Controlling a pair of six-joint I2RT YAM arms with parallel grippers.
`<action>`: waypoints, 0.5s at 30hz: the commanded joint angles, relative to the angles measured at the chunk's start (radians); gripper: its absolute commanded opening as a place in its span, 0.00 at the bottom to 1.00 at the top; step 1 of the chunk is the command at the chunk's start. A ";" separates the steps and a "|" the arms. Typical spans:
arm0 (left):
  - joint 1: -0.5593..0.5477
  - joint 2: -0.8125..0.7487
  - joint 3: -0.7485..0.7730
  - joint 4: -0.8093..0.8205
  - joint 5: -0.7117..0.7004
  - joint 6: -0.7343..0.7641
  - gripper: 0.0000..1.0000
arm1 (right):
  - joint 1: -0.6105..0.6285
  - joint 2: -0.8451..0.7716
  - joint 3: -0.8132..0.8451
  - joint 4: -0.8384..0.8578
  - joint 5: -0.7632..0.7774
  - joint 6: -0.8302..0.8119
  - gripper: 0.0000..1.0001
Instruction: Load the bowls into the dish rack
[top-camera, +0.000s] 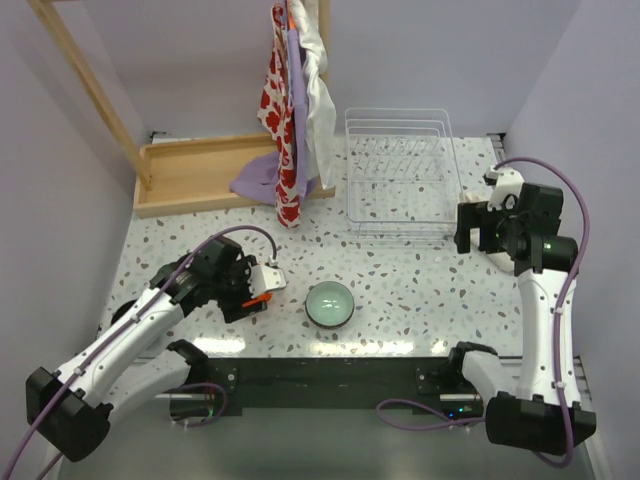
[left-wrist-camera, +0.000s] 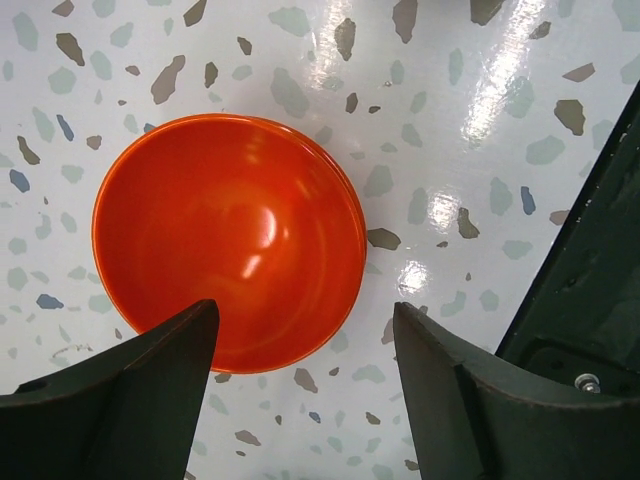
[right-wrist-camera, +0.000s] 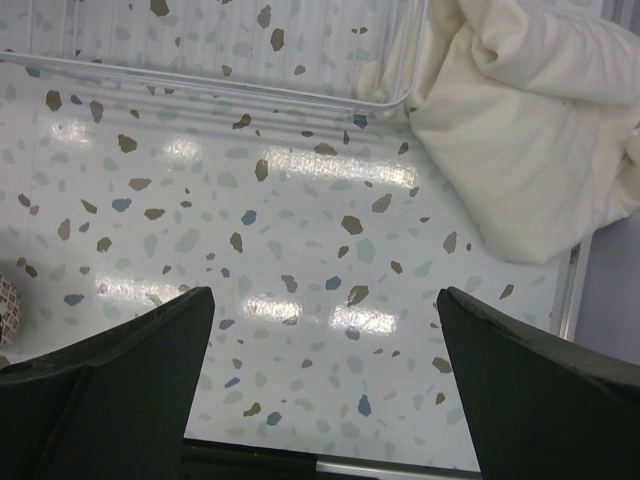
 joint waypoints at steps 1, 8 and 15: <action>-0.008 0.027 -0.003 0.084 -0.034 -0.006 0.75 | 0.000 -0.026 -0.015 0.012 -0.003 0.002 0.99; -0.012 0.074 -0.009 0.126 -0.031 -0.008 0.72 | 0.002 -0.031 -0.035 0.016 0.000 0.007 0.99; -0.012 0.080 -0.020 0.120 0.012 -0.011 0.69 | 0.000 -0.029 -0.039 0.013 -0.003 -0.006 0.99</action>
